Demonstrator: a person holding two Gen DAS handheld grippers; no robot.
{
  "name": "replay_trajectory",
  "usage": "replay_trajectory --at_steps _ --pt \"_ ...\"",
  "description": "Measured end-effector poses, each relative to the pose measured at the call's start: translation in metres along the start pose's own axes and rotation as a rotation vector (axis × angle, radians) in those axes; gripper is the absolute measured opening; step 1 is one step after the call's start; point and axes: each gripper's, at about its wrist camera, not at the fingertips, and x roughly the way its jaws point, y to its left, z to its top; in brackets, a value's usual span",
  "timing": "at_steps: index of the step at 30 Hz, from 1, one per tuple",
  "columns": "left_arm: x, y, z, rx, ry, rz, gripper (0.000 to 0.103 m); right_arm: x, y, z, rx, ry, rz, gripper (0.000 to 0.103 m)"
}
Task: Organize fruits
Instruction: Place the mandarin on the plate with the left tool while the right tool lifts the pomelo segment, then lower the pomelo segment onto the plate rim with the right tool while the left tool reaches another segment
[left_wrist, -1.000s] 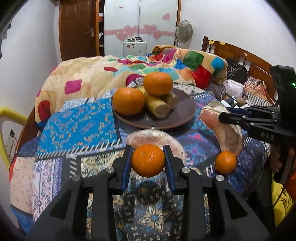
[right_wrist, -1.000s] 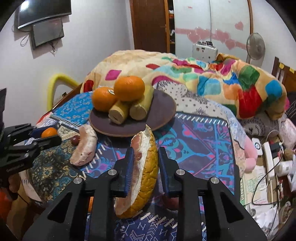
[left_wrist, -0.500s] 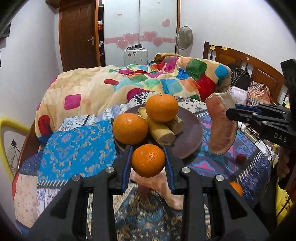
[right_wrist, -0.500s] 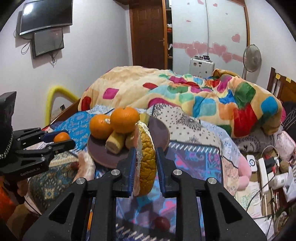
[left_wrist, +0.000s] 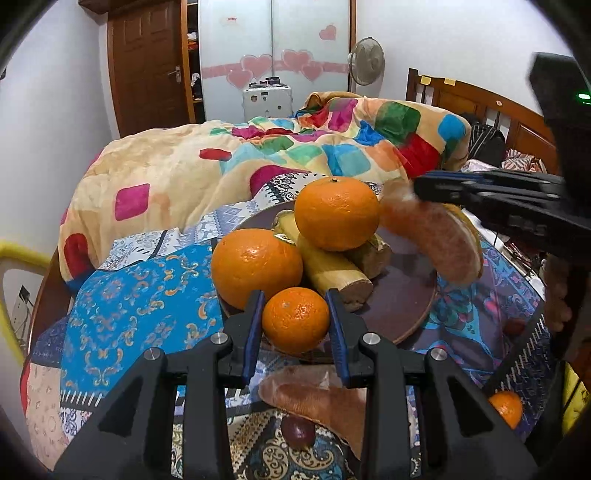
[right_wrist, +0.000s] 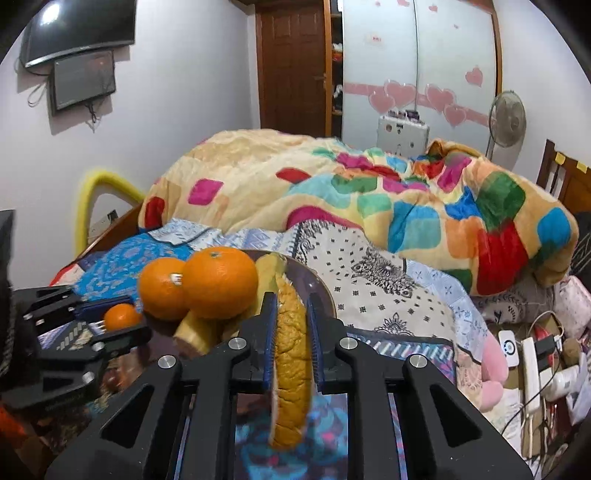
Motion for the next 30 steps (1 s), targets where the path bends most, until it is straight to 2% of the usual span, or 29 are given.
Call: replay_trajectory --at_steps 4,9,11,15,18,25,30 --pt "0.006 -0.001 0.000 0.005 0.009 -0.003 0.033 0.025 -0.008 -0.001 0.027 0.053 -0.009 0.011" --pt "0.009 -0.005 -0.001 0.019 -0.001 0.009 0.033 0.036 -0.020 -0.005 0.064 0.118 0.019 0.011" --pt "0.009 -0.005 -0.001 0.026 -0.001 0.012 0.035 0.034 -0.018 -0.005 0.049 0.122 0.005 0.011" --pt "0.010 -0.007 -0.002 0.035 0.000 0.006 0.046 0.024 -0.016 -0.006 0.049 0.129 0.019 0.021" --pt "0.011 -0.006 -0.002 0.029 0.004 0.010 0.048 0.010 -0.014 -0.009 0.040 0.112 0.019 0.027" --pt "0.001 0.004 -0.004 -0.025 -0.021 0.001 0.049 -0.023 -0.013 -0.027 0.016 0.089 0.021 0.027" --pt "-0.020 0.002 -0.011 -0.017 -0.037 0.011 0.049 -0.040 -0.010 -0.040 0.022 0.096 0.040 0.027"
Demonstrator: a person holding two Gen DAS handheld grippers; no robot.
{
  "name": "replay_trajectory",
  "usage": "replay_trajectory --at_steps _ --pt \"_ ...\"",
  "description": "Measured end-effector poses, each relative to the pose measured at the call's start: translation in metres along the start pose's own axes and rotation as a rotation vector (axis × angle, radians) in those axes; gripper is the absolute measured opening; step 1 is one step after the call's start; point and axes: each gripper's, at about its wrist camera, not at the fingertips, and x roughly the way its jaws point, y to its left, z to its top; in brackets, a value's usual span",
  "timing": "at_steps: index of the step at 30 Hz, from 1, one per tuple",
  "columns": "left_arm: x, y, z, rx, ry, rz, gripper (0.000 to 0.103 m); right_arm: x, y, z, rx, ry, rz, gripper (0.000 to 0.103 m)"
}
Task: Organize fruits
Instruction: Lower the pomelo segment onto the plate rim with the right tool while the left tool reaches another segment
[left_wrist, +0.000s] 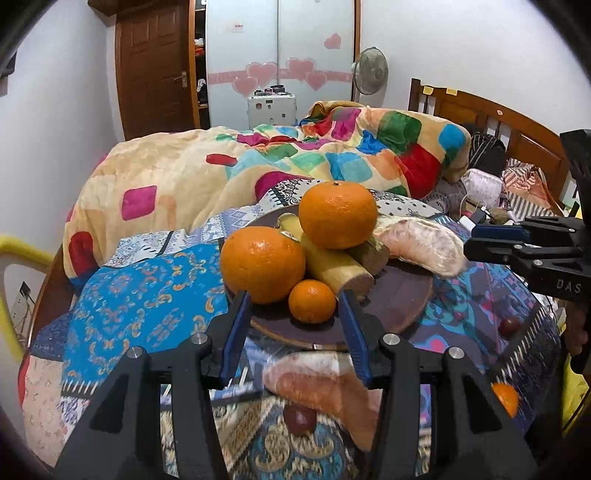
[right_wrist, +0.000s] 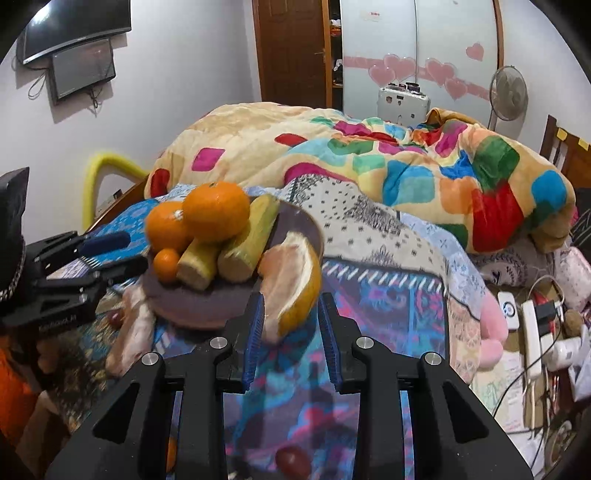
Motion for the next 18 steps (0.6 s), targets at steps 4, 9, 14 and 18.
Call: replay_trajectory --at_steps 4,9,14,18 --pt "-0.022 -0.001 -0.010 0.013 -0.002 0.019 0.049 -0.010 0.013 -0.007 -0.003 -0.004 0.023 0.028" --pt "-0.048 0.011 -0.022 0.005 0.001 0.041 0.055 -0.006 0.038 -0.014 -0.008 0.028 0.072 0.033" --pt "-0.065 0.030 -0.037 -0.028 0.022 0.045 0.056 0.001 0.068 -0.017 -0.035 0.060 0.102 0.037" --pt "-0.074 0.040 -0.052 -0.029 0.033 0.043 0.056 0.010 0.094 -0.015 -0.072 0.084 0.103 0.043"
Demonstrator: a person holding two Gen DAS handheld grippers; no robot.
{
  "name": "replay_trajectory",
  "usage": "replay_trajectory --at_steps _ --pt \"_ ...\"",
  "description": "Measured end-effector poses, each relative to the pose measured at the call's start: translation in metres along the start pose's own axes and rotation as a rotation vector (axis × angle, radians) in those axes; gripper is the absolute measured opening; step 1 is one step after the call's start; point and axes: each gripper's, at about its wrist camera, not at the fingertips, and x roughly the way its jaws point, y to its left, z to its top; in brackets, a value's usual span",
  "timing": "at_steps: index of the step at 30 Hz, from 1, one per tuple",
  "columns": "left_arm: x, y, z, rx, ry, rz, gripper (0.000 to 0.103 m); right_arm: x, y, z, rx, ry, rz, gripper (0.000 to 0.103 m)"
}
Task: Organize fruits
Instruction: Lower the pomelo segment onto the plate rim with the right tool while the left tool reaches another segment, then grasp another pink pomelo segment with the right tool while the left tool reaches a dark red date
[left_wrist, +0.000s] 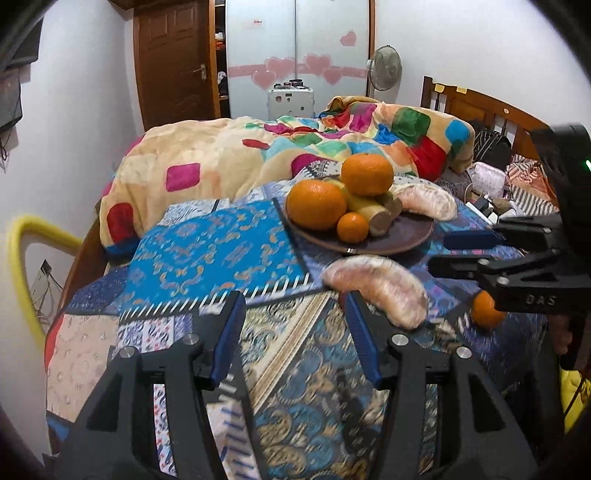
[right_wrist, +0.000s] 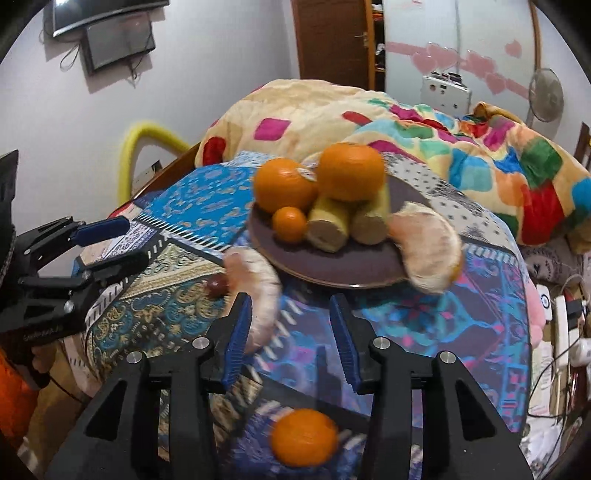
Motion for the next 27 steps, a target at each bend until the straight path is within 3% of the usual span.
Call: replay_trajectory --at_steps 3,17,22,27 --pt "-0.001 0.002 -0.010 0.009 0.009 -0.007 0.056 0.011 0.010 0.004 -0.017 0.026 -0.013 0.051" --pt "0.014 0.015 -0.031 -0.024 0.030 -0.049 0.057 0.057 0.031 0.008 -0.106 0.210 -0.049 0.054" --pt "0.016 0.016 -0.029 -0.037 0.032 -0.051 0.057 0.057 0.030 0.011 -0.112 0.209 -0.041 0.040" --pt "0.011 0.014 -0.026 -0.032 0.028 -0.043 0.057 0.053 0.032 0.007 -0.112 0.184 -0.057 0.039"
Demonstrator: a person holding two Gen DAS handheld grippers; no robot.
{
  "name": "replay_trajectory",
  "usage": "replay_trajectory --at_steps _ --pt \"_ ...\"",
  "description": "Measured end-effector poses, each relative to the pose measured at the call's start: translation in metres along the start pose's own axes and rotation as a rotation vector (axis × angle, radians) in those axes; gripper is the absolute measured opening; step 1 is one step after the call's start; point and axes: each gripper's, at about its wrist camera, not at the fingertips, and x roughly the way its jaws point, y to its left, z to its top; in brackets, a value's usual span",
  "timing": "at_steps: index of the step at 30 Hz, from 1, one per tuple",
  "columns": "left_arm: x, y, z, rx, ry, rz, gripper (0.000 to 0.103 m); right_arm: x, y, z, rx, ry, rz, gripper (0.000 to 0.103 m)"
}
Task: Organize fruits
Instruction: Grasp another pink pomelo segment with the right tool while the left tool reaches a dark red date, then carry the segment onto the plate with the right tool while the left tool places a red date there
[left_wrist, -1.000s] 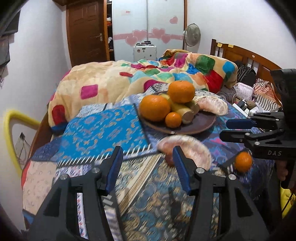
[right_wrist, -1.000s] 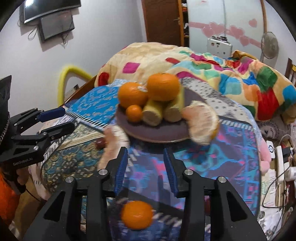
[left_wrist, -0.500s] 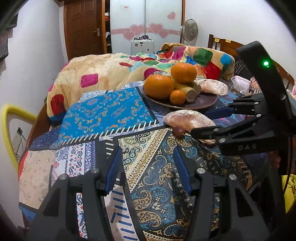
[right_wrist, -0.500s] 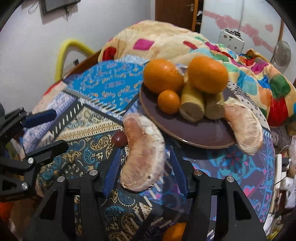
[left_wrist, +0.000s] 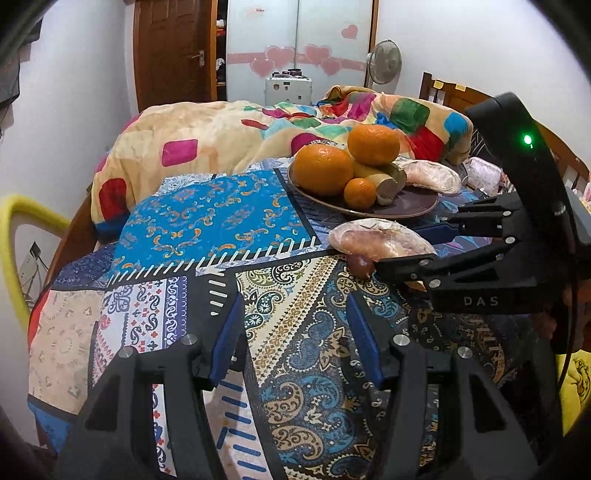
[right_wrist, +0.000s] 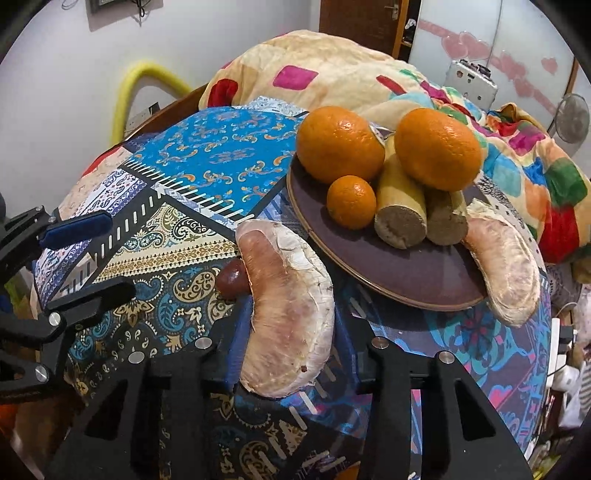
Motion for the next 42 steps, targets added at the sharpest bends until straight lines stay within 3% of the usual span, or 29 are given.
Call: replay_trajectory --at_steps 8,15,29,33,42 --pt "-0.003 -0.011 0.011 -0.004 0.005 -0.004 0.057 -0.032 -0.012 -0.008 0.041 -0.078 0.018 0.039" --pt "0.016 -0.024 0.020 -0.013 0.052 -0.040 0.056 -0.070 -0.041 -0.020 0.099 -0.179 -0.020 0.039" --pt "0.058 -0.055 0.027 0.043 0.132 -0.025 0.031 -0.087 -0.091 -0.041 0.176 -0.248 -0.055 0.039" --pt "0.062 -0.057 0.029 0.050 0.128 -0.013 0.015 -0.085 -0.094 -0.043 0.178 -0.257 -0.055 0.039" --pt "0.048 -0.065 0.041 0.069 0.078 0.006 0.013 -0.085 -0.105 -0.039 0.220 -0.285 -0.057 0.039"
